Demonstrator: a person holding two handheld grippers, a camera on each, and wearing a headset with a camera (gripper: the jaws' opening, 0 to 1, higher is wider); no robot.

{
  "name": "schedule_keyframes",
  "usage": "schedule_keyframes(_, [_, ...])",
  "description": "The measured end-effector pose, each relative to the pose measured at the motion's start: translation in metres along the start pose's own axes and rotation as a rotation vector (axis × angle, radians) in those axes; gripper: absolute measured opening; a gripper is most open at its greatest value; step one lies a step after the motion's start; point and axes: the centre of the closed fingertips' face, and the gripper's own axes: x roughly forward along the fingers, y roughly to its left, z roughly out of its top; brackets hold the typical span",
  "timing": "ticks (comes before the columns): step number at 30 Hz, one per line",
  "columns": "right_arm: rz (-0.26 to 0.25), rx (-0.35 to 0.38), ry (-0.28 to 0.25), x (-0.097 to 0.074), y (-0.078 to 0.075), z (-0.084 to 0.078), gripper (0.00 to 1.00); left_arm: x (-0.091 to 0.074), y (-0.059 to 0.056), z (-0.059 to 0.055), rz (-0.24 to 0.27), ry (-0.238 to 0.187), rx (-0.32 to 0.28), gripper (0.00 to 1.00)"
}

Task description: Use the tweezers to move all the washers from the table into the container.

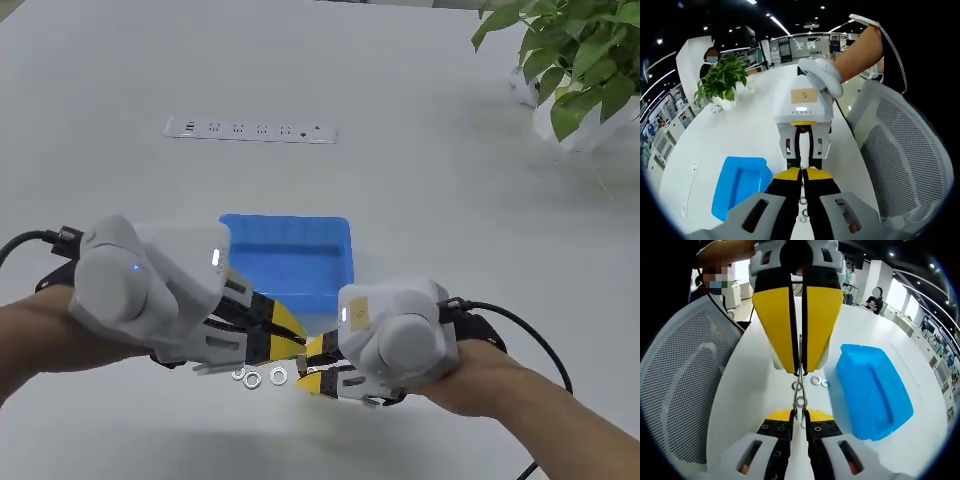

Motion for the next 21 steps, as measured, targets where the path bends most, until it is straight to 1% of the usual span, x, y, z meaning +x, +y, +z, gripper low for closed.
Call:
schedule_keyframes(14, [-0.007, 0.018, 0.009, 0.0018, -0.0060, -0.0078, 0.12, 0.0076, 0.0070, -0.0027, -0.012, -0.001, -0.008, 0.06])
schedule_keyframes(21, [-0.011, 0.033, 0.008, 0.0021, -0.0073, -0.0098, 0.13, 0.0096, 0.0102, -0.0011, -0.013, -0.015, -0.024, 0.06])
